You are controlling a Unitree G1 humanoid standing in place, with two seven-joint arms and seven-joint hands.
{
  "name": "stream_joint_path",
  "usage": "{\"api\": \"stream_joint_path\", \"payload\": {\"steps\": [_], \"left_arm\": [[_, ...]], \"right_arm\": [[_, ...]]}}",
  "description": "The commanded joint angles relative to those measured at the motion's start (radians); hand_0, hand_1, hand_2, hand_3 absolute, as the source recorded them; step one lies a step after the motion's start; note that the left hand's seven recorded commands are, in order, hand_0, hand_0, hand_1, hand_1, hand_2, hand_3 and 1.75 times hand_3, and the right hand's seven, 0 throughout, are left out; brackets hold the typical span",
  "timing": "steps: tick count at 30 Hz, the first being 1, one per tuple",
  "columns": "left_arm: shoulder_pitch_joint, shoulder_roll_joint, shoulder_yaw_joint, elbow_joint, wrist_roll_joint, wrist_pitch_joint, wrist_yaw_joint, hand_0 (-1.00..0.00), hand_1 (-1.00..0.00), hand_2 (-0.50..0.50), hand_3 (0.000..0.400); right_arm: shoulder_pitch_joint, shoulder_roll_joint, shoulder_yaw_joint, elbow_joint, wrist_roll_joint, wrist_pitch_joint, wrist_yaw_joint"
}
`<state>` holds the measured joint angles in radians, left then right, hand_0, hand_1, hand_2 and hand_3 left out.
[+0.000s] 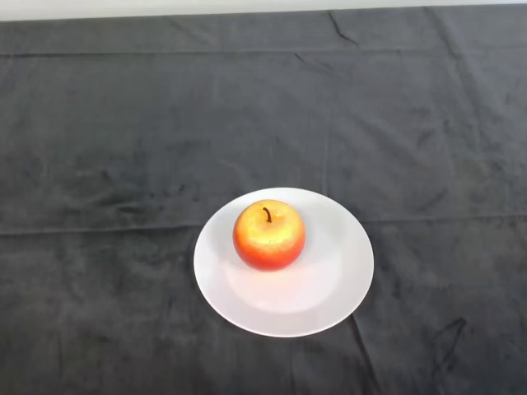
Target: Move the apple to the plate
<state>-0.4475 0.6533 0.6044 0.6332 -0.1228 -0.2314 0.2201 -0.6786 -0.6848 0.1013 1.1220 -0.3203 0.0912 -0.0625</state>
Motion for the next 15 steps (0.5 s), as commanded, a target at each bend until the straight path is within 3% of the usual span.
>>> {"api": "stream_joint_path", "payload": {"steps": [1,15], "left_arm": [[-0.009,0.106,0.03,0.047,-0.015,-0.031,0.009,0.0,0.0,0.0,0.0],[-0.05,0.146,0.072,0.183,-0.017,-0.083,0.062,0.0,0.0,0.0,0.0]], "right_arm": [[0.007,-0.019,-0.0161,-0.006,-0.0084,0.001,-0.0013],[-0.001,-0.019,-0.0136,0.008,-0.0106,-0.004,-0.0025]]}}
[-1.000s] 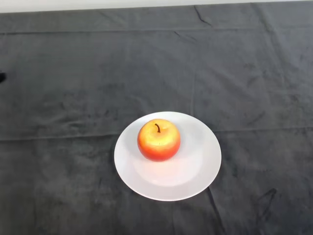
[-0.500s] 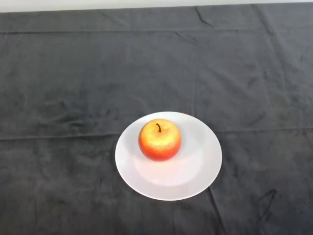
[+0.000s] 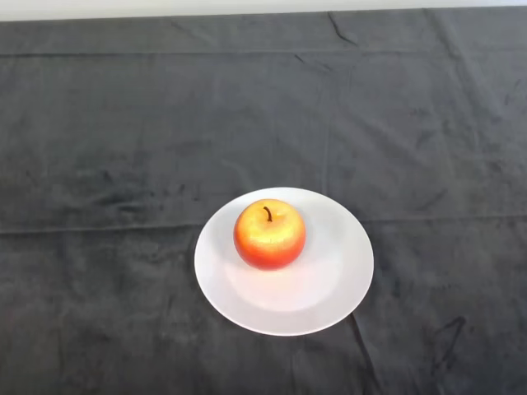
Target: Move the apple to the plate
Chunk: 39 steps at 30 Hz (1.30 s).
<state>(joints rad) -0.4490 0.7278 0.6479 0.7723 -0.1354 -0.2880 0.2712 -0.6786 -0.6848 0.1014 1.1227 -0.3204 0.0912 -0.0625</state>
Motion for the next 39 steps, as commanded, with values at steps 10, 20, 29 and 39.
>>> {"api": "stream_joint_path", "payload": {"steps": [10,20,29,39], "left_arm": [[-0.063,0.068,0.015,0.075,0.002,-0.052,0.027,0.0,0.0,0.0,0.0],[-0.061,0.073,0.008,0.087,-0.004,-0.066,0.017,0.0,0.0,0.0,0.0],[-0.058,0.075,0.002,0.088,-0.007,-0.071,0.015,0.0,0.0,0.0,0.0],[-0.057,0.076,-0.006,0.082,-0.009,-0.068,0.019,0.0,0.0,0.0,0.0]], "right_arm": [[-0.005,-0.018,-0.0122,0.015,-0.0115,-0.007,-0.0035],[-0.007,-0.018,-0.0112,0.02,-0.012,-0.01,-0.0043],[-0.009,-0.018,-0.0105,0.024,-0.0122,-0.012,-0.0049],[-0.01,-0.018,-0.0098,0.026,-0.0121,-0.014,-0.0054]]}}
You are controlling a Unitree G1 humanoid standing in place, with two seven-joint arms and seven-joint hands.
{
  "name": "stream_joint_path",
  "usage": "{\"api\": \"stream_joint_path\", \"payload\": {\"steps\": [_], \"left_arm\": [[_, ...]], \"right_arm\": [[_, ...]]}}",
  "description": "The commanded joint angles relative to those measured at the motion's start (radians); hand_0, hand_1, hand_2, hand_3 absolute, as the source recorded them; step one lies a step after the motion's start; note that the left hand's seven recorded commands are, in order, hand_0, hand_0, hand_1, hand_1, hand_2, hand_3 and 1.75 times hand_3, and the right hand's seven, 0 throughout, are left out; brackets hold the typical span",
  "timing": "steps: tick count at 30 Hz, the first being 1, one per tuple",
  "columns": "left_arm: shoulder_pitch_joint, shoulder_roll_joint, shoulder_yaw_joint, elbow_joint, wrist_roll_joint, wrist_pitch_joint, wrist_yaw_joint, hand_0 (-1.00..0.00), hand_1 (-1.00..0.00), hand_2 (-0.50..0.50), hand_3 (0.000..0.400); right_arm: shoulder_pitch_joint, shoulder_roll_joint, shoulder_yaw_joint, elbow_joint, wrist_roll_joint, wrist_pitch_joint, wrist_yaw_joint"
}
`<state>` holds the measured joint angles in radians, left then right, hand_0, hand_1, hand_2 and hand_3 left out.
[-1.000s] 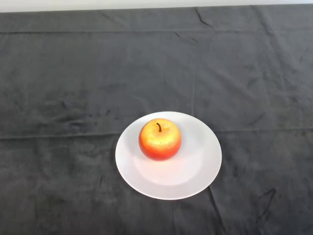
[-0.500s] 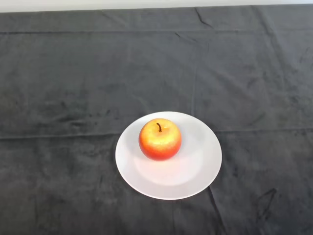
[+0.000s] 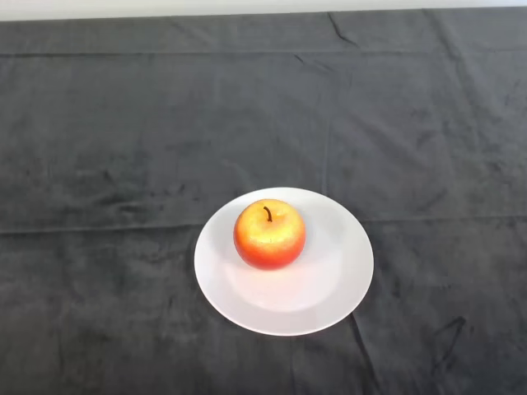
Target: Move the apple to the plate
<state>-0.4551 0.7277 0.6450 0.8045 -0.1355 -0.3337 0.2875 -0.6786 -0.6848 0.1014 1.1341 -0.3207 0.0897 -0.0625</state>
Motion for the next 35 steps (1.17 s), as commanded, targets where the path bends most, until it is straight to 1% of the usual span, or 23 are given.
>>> {"api": "stream_joint_path", "payload": {"steps": [1,35], "left_arm": [[-0.051,0.076,-0.003,0.048,-0.009,-0.021,0.003,0.0,0.0,0.0,0.0],[-0.049,0.083,-0.014,0.045,-0.018,-0.018,0.01,0.0,0.0,0.0,0.0]], "right_arm": [[-0.01,-0.018,-0.0098,0.015,-0.0118,-0.013,-0.0054],[-0.011,-0.018,-0.0085,0.018,-0.0111,-0.015,-0.0063]]}}
